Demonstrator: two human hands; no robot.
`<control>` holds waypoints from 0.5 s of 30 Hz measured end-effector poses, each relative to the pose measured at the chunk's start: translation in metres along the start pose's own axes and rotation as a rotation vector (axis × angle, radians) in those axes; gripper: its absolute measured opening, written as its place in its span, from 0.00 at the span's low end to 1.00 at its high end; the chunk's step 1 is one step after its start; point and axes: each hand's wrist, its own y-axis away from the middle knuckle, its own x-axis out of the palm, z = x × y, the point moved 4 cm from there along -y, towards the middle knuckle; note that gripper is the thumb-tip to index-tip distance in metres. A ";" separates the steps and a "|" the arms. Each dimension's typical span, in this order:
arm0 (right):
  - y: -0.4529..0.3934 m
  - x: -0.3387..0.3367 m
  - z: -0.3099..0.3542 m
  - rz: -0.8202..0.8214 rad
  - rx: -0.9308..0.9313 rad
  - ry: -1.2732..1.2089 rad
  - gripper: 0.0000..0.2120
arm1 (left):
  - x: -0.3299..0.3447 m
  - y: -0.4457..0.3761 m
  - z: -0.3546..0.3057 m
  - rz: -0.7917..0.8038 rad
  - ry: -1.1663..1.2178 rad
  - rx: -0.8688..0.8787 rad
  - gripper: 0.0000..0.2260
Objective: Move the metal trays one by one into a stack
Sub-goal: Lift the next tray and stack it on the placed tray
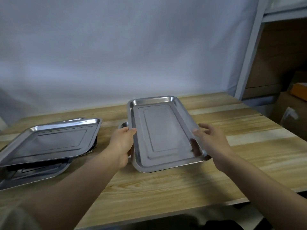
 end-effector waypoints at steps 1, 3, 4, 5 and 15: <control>0.001 0.000 0.004 -0.017 -0.067 0.071 0.21 | 0.000 0.001 0.001 -0.001 0.028 -0.008 0.11; 0.004 0.001 0.014 -0.086 -0.297 0.364 0.27 | 0.002 0.002 0.002 0.001 0.102 -0.011 0.11; 0.007 0.004 0.019 -0.131 -0.426 0.556 0.27 | 0.003 0.003 0.002 0.004 0.147 -0.008 0.11; 0.012 0.009 0.024 -0.147 -0.549 0.691 0.26 | 0.004 0.003 0.002 0.014 0.198 -0.004 0.13; 0.043 0.077 0.025 0.296 -0.787 1.056 0.29 | 0.027 0.018 0.009 0.165 0.416 -0.120 0.11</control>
